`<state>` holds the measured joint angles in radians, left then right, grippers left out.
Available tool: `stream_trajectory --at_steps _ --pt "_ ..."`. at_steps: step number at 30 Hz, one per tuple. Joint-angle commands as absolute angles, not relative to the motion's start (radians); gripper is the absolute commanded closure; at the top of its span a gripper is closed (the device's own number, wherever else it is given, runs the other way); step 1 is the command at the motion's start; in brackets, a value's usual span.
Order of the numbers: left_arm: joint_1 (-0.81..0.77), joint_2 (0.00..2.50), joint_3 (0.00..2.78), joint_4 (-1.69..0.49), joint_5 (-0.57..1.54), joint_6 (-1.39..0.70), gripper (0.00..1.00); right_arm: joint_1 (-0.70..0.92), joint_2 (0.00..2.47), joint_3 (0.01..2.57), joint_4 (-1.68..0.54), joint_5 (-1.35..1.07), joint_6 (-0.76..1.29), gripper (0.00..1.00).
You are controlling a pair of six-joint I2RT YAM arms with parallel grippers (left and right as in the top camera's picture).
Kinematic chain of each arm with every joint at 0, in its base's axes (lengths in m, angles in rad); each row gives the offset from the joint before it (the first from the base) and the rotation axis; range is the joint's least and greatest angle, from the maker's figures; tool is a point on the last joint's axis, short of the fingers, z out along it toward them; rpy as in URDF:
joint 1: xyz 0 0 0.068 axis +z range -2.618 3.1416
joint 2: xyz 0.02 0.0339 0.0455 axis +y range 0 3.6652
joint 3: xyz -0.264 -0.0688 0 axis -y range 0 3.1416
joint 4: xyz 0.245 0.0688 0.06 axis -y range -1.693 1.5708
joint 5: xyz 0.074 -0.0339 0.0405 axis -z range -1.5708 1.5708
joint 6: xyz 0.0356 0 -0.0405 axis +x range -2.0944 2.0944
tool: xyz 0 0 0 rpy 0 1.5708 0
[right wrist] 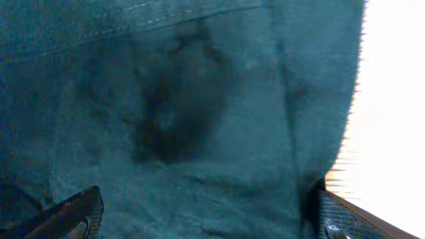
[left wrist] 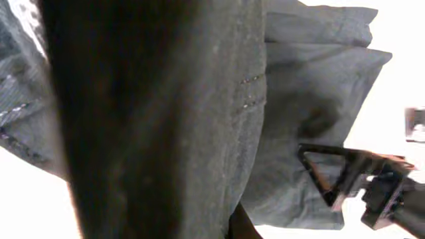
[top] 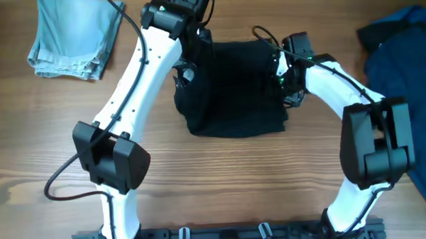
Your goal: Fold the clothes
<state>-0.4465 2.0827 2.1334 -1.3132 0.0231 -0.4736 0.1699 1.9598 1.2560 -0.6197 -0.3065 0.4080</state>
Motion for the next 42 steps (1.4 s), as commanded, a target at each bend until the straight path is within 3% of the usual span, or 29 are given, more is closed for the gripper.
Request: stream_trajectory --at_steps 1,9,19,24,30,33,36,40,42 --pt "-0.51 2.055 2.169 -1.267 0.018 -0.488 0.96 0.191 1.992 1.249 -0.62 -0.338 0.422 0.0" --pt "-0.592 2.055 2.168 -1.195 0.017 -0.514 0.96 0.188 1.992 1.249 -0.628 -0.363 0.415 0.0" --pt "-0.594 2.061 2.165 -1.196 0.018 -0.532 0.88 0.046 1.892 1.322 -0.742 -0.273 0.394 0.0" --pt "-0.597 2.069 2.165 -1.181 0.033 -0.533 0.88 -0.007 1.877 1.323 -0.767 -0.273 0.347 0.0" --pt "-0.64 2.108 2.165 -1.158 0.044 -0.532 0.82 -0.027 1.875 1.325 -0.78 -0.26 0.31 0.0" --pt "-0.663 2.127 2.165 -1.145 0.051 -0.532 0.73 -0.053 1.861 1.326 -0.787 -0.258 0.31 0.0" --pt "-0.694 2.144 2.165 -1.109 0.052 -0.532 0.75 -0.101 1.818 1.329 -0.807 -0.262 0.307 0.0" --pt "-0.719 2.156 2.165 -1.072 0.075 -0.532 0.71 -0.135 1.754 1.329 -0.838 -0.262 0.287 0.0" --pt "-0.729 2.157 2.165 -1.06 0.08 -0.532 0.56 -0.147 1.718 1.329 -0.847 -0.262 0.287 0.0"
